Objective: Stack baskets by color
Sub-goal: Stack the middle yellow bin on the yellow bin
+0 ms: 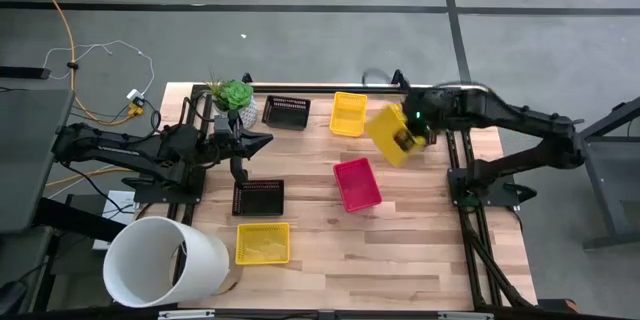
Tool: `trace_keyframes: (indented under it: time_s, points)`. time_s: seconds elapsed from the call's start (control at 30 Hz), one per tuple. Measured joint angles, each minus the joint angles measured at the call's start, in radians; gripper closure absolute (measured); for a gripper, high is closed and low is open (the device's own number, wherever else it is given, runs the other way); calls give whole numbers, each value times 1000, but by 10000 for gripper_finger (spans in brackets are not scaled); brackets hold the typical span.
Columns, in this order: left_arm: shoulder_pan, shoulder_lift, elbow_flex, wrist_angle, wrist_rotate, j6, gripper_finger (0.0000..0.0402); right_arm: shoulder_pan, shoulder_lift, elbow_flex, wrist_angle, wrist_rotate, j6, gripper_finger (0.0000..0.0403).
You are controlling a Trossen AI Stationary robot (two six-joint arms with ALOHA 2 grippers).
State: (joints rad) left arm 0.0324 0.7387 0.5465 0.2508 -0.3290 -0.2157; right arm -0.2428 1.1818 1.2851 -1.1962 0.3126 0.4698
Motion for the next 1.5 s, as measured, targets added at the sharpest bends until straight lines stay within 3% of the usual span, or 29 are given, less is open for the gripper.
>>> trace_keyframes:
  time_s: [0.17,0.33,0.53,0.67,0.97,1.5]
  points:
    - [0,0,0,0,0,-1,401,-99,44,10,328,-37,142,402]
    - [0,0,0,0,1,-9,401,-193,175,11,563,-102,246,402]
    - [0,0,0,0,3,-9,401,-269,384,9,547,-198,365,403]
    - [0,0,0,0,3,-9,401,-304,456,9,567,-264,420,403]
    - [0,0,0,0,3,-9,401,-362,531,9,512,-304,525,403]
    - [0,0,0,0,3,-9,401,-359,586,9,519,-366,588,403]
